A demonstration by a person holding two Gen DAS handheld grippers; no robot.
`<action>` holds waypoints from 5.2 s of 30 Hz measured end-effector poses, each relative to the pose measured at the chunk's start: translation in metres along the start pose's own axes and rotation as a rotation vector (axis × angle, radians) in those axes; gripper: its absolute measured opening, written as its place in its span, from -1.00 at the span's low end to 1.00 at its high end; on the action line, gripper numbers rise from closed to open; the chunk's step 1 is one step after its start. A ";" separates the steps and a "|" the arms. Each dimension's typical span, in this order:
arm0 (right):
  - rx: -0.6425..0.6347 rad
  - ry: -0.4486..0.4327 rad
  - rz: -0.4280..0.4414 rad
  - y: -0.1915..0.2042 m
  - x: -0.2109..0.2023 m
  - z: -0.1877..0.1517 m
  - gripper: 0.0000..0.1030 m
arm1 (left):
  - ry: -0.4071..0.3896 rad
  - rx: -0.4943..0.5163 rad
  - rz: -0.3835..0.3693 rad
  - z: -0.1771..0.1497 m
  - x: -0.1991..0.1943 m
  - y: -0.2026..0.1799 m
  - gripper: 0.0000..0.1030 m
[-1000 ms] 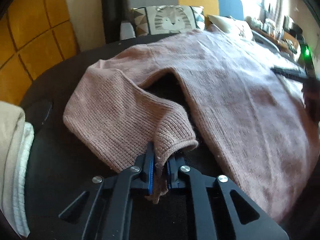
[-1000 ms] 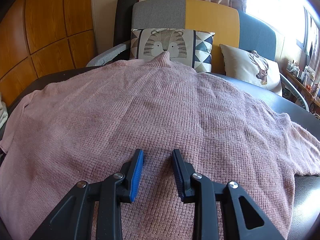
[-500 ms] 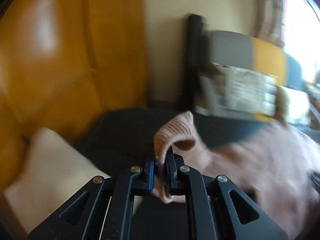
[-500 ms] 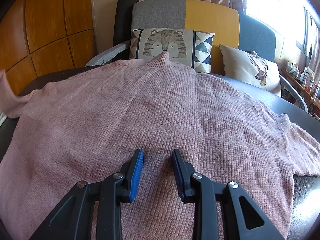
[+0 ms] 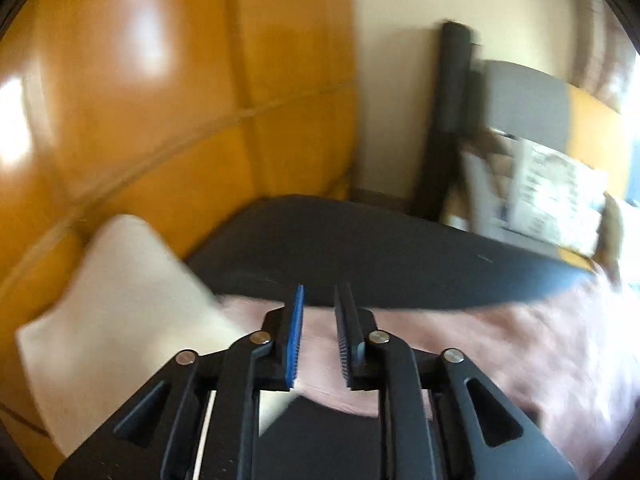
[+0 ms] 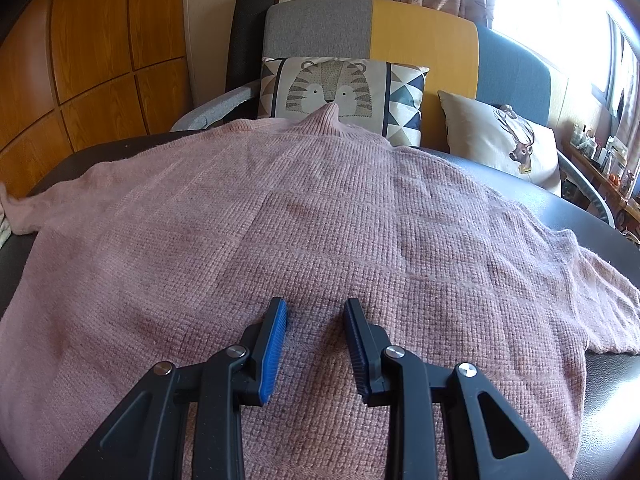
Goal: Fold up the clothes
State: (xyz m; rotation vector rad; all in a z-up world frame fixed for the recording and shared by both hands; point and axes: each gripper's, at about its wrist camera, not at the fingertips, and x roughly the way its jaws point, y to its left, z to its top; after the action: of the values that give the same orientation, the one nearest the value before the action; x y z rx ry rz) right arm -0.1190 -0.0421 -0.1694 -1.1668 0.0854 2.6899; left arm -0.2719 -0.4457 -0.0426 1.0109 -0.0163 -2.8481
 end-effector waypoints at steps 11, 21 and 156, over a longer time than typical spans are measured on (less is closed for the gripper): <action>0.003 0.000 0.002 0.002 0.000 0.000 -0.42 | 0.163 0.191 -0.493 -0.106 -0.019 -0.240 -0.56; 0.035 -0.006 0.039 -0.005 -0.002 -0.001 -0.42 | 0.201 0.260 -0.607 -0.165 -0.034 -0.324 -0.10; 1.018 -0.125 -0.356 -0.551 -0.087 -0.170 -0.85 | 0.216 0.386 -0.821 -0.190 -0.062 -0.601 -0.26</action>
State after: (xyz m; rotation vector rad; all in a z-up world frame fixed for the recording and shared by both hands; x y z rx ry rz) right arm 0.1781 0.4588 -0.2064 -0.5944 0.9783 1.9222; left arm -0.1702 0.1642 -0.1817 1.7360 -0.1765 -3.5132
